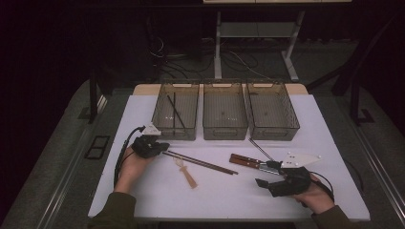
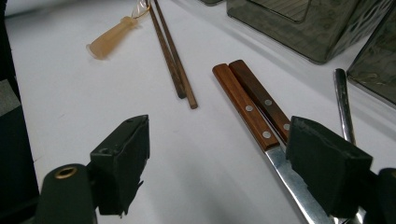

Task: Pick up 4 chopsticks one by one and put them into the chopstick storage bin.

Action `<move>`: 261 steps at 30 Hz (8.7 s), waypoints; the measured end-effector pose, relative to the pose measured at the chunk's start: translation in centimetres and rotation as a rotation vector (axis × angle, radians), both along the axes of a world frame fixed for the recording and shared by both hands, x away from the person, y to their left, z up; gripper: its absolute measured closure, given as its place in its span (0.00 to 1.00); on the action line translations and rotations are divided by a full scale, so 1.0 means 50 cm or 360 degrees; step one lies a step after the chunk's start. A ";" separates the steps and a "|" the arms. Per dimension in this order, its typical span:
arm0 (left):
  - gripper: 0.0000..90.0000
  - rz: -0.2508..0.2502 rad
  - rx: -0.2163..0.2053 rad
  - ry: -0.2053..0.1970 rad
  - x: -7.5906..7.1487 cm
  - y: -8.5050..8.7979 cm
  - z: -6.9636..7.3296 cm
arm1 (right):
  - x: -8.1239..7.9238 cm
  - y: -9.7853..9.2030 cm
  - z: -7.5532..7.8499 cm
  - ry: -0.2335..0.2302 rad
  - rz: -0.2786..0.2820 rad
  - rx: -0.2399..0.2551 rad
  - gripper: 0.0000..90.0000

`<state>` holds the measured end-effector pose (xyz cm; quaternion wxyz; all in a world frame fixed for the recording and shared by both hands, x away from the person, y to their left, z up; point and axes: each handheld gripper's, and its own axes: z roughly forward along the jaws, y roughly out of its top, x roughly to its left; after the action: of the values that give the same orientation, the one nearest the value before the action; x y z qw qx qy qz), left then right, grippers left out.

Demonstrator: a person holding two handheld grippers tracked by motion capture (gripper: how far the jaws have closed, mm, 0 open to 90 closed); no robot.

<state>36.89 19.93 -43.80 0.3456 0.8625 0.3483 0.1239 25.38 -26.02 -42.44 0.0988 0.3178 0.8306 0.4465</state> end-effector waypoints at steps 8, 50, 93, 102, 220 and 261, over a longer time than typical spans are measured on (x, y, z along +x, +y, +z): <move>0.99 -0.0022 0.0010 0.0032 0.006 -0.006 -0.010 | 0.000 0.001 0.000 0.0001 0.0001 -0.0003 0.24; 0.99 -0.0279 -0.0015 0.0068 0.002 -0.134 -0.011 | 0.001 0.002 -0.001 -0.0013 0.0009 -0.0007 0.24; 0.12 -0.0210 -0.0345 -0.0046 -0.178 -0.031 0.003 | 0.121 0.115 -0.023 0.0213 0.0340 -0.0239 0.65; 0.02 -0.0245 -0.0371 -0.0073 -0.180 -0.041 0.006 | 0.116 0.128 -0.038 0.0221 0.0388 -0.0314 0.80; 0.00 -0.0299 -0.0431 -0.0036 -0.182 -0.061 0.000 | 0.274 0.180 0.177 -0.0173 -0.0019 0.0124 0.94; 0.00 -0.0383 -0.0363 -0.0079 -0.187 -0.072 0.001 | 0.459 0.439 0.118 -0.0073 -0.0213 -0.0095 0.94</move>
<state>27.53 16.32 -43.76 0.4620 0.8499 0.2456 0.0626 48.33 -4.08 -36.55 0.1568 0.3592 0.8179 0.4212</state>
